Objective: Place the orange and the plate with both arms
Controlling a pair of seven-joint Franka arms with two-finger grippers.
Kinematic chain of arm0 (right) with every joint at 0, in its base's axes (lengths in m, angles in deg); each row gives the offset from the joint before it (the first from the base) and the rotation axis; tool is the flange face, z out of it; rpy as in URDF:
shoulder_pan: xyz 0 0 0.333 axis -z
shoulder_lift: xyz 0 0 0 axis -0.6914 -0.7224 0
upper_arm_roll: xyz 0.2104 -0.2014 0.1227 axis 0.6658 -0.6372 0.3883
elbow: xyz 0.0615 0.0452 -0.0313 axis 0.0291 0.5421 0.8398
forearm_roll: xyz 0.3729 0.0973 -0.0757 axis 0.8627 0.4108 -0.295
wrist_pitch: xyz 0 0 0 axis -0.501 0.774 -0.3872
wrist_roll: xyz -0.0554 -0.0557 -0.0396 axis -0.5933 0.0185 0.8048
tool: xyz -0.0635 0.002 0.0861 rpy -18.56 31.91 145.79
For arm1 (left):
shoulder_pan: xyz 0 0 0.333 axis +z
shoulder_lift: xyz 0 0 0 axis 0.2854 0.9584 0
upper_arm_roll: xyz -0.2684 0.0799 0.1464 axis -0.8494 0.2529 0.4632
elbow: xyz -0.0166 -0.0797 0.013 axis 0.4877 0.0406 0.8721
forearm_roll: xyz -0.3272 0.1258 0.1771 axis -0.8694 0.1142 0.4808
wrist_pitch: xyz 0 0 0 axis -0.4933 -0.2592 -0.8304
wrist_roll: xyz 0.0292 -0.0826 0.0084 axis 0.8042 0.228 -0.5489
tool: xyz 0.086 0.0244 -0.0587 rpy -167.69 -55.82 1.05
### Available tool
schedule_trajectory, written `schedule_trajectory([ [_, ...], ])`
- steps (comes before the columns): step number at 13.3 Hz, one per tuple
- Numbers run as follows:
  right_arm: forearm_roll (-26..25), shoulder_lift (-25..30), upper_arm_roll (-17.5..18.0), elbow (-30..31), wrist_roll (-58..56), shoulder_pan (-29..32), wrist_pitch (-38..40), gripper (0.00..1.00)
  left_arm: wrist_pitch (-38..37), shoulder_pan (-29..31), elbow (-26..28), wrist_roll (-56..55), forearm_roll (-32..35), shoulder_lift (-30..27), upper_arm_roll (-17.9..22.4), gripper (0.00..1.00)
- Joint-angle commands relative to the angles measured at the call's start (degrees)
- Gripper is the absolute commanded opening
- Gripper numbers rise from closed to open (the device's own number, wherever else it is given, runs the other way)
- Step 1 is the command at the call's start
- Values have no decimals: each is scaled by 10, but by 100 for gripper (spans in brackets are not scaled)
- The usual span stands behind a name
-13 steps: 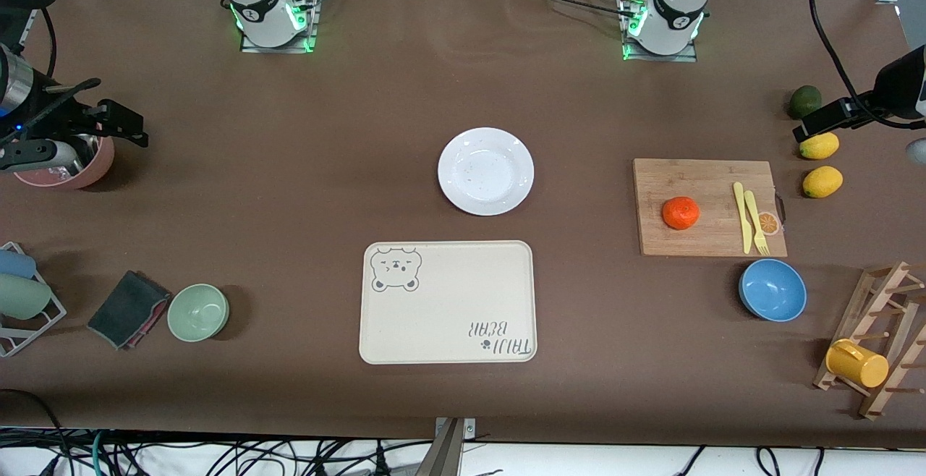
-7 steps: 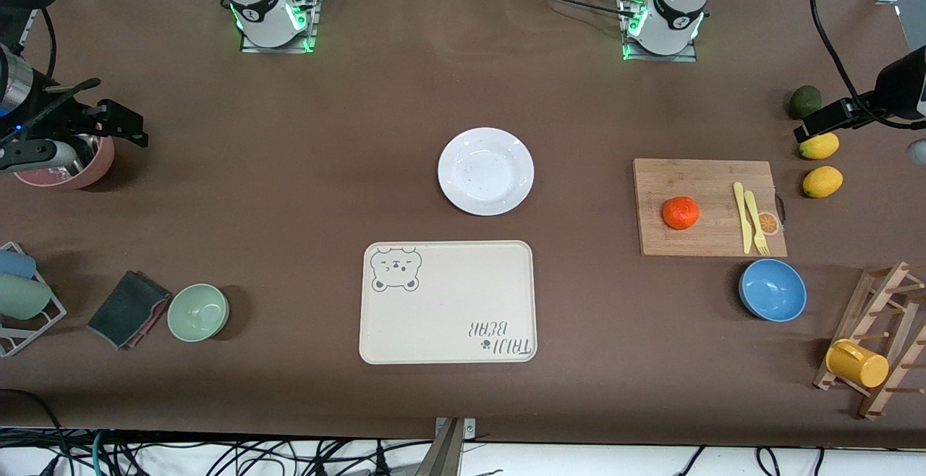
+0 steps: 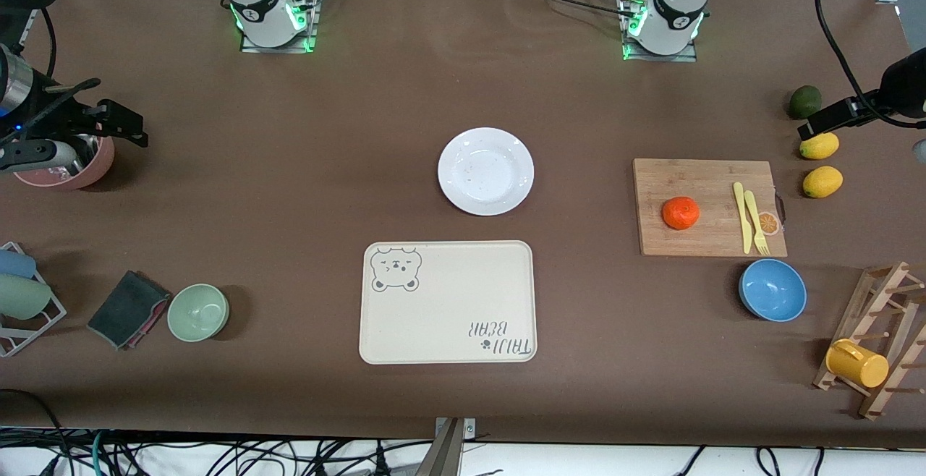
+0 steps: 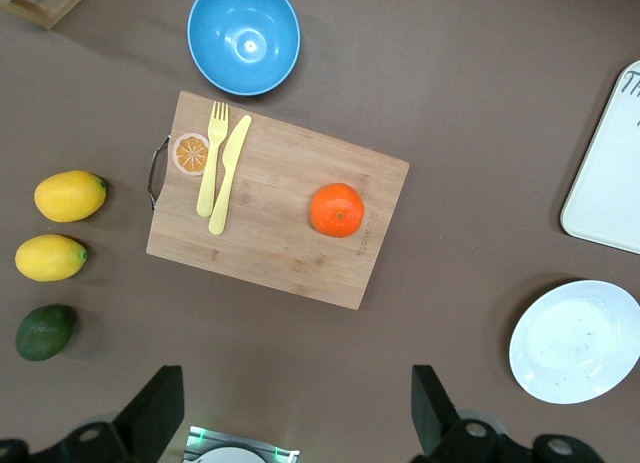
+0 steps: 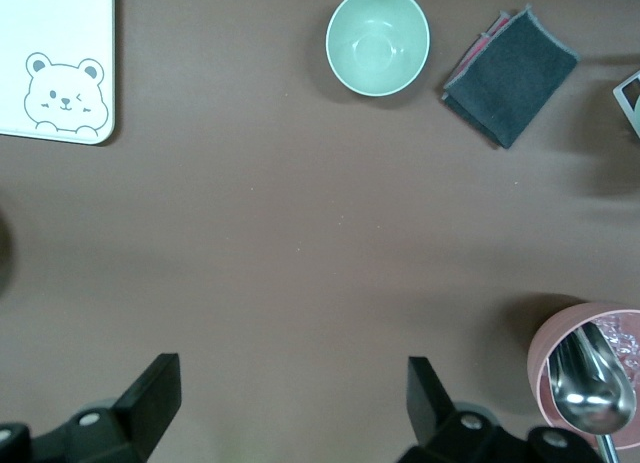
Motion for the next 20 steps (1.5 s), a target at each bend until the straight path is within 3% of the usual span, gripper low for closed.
schedule_trajectory([
  [1, 9, 3, 2, 3, -1, 5, -4, 100, -12, 4, -9, 14, -6, 3, -1, 100],
  [20, 8, 3, 2, 2, -1, 7, -5, 100, -23, -3, -6, 13, 12, 4, -9, 100],
])
